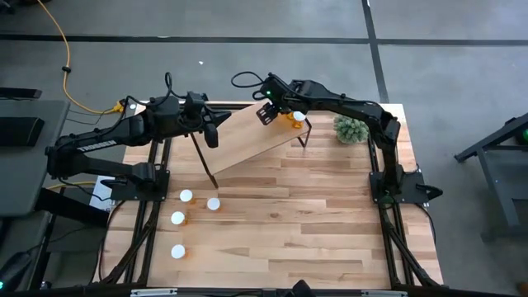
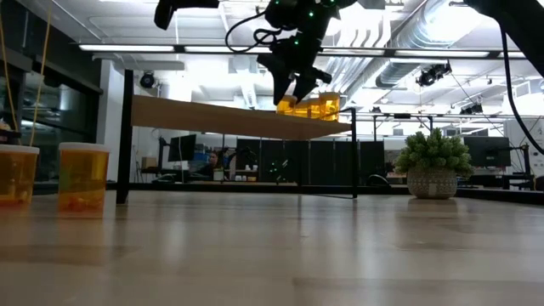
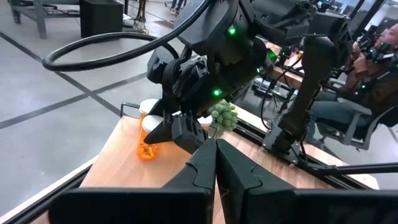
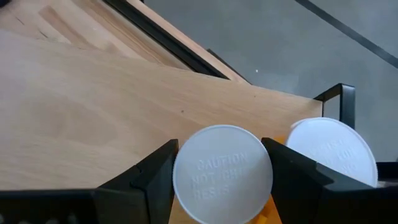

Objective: Pick and place medicine bottles onto shelf by color
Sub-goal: Put the pill bottle on the shelf aligned with the other pill bottles

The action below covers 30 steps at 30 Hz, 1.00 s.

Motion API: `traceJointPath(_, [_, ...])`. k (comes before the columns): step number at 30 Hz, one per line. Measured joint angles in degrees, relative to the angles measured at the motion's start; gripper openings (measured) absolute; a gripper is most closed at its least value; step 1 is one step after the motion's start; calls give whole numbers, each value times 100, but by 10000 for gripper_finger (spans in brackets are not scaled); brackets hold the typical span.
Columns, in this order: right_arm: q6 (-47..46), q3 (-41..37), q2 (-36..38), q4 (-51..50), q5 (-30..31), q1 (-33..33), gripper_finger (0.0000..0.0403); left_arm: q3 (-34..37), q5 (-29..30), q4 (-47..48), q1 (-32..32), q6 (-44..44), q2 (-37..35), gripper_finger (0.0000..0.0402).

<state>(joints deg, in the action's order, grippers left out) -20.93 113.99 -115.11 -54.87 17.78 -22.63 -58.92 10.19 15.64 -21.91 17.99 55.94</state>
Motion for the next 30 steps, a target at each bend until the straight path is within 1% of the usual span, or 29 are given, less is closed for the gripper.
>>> traceJointPath(8, [34, 0, 0, -2, -23, 0, 210, 0, -15, 0, 0, -6, 0, 0])
traceJointPath(21, [46, 0, 0, 37, -12, 0, 242, 0, -46, 0, 0, -4, 0, 0])
traceJointPath(25, [46, 0, 0, 319, 120, 0, 245, 0, -120, 0, 0, -12, 0, 0])
traceJointPath(30, [182, 0, 66, 776, 108, 0, 245, 0, -118, 0, 0, -134, -1, 0])
